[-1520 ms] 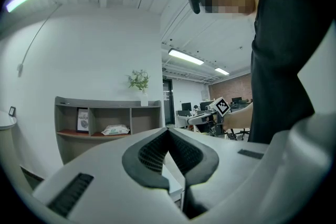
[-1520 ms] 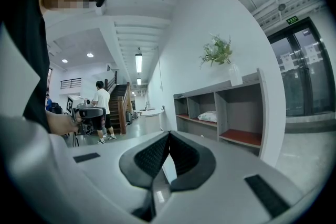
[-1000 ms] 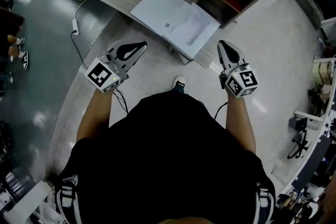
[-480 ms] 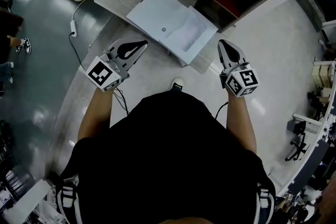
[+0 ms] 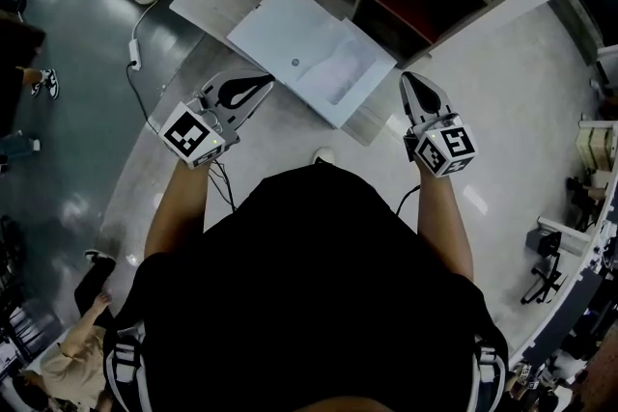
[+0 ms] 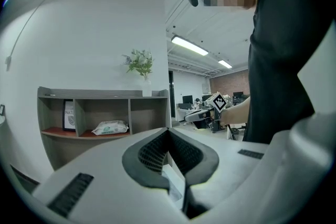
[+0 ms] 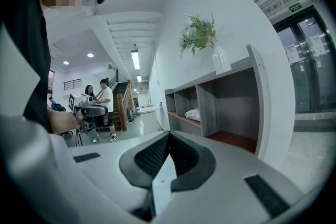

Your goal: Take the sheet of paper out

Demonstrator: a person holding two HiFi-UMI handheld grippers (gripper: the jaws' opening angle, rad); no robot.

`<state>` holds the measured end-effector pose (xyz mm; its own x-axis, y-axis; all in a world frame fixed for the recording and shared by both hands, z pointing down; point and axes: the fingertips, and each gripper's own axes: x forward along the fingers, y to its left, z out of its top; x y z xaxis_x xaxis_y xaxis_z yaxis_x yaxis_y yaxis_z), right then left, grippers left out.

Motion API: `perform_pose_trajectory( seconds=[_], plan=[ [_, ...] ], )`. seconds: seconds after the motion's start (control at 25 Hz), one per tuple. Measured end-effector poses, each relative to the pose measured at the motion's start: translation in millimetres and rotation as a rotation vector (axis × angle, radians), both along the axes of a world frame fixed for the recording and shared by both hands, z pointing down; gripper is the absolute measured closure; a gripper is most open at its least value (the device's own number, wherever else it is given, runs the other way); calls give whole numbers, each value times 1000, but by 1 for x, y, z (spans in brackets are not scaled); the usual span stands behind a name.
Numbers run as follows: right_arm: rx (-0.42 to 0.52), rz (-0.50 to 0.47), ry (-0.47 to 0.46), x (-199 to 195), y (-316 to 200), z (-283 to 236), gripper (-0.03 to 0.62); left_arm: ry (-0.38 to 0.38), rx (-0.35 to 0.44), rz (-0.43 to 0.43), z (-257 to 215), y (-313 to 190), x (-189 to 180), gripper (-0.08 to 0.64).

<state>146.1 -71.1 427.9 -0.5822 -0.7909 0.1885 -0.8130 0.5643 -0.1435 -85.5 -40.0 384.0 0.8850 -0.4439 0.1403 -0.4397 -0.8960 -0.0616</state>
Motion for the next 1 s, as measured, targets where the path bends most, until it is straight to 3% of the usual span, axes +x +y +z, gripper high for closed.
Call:
perform_pose_trajectory(
  seconds=[1.0],
  plan=[
    [-16, -55, 6, 38, -59, 18, 578, -14, -25, -41, 14, -54, 40, 538]
  ],
)
